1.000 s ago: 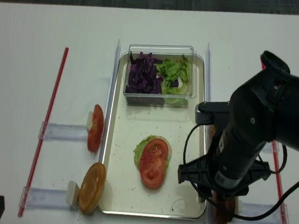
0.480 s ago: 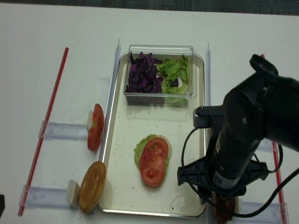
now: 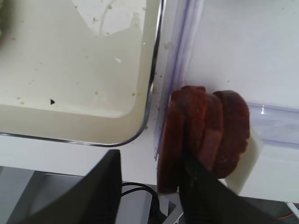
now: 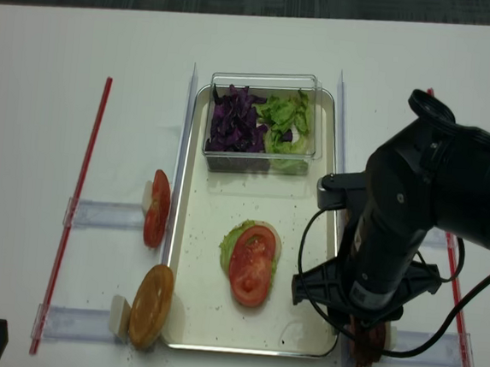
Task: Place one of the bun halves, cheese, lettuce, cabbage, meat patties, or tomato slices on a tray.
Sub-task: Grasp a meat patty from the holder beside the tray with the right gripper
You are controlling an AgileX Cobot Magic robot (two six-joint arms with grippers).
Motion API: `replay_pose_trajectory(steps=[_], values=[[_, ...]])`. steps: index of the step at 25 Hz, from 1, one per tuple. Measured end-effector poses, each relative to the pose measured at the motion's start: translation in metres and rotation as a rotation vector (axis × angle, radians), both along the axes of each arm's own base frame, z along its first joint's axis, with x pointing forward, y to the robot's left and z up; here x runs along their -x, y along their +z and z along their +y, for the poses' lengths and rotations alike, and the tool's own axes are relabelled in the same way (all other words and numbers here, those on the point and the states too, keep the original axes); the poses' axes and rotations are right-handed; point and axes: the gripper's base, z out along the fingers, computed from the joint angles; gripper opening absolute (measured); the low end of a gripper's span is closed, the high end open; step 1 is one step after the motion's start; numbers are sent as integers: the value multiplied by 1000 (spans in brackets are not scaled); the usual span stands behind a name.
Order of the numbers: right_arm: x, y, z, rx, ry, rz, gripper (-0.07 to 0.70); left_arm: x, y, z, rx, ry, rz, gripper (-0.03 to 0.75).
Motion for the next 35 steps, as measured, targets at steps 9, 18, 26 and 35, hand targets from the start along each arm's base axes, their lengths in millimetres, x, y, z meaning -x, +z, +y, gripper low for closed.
replay_pose_trajectory(steps=[9, 18, 26, 35], values=[[0, 0, -2, 21, 15, -4, 258, 0, 0, 0, 0, 0, 0, 565], [-1, 0, -4, 42, 30, -8, 185, 0, 0, 0, 0, 0, 0, 565], [-1, 0, -5, 54, 40, -12, 140, 0, 0, 0, 0, 0, 0, 565], [-1, 0, -6, 56, 50, -14, 129, 0, 0, 0, 0, 0, 0, 565]])
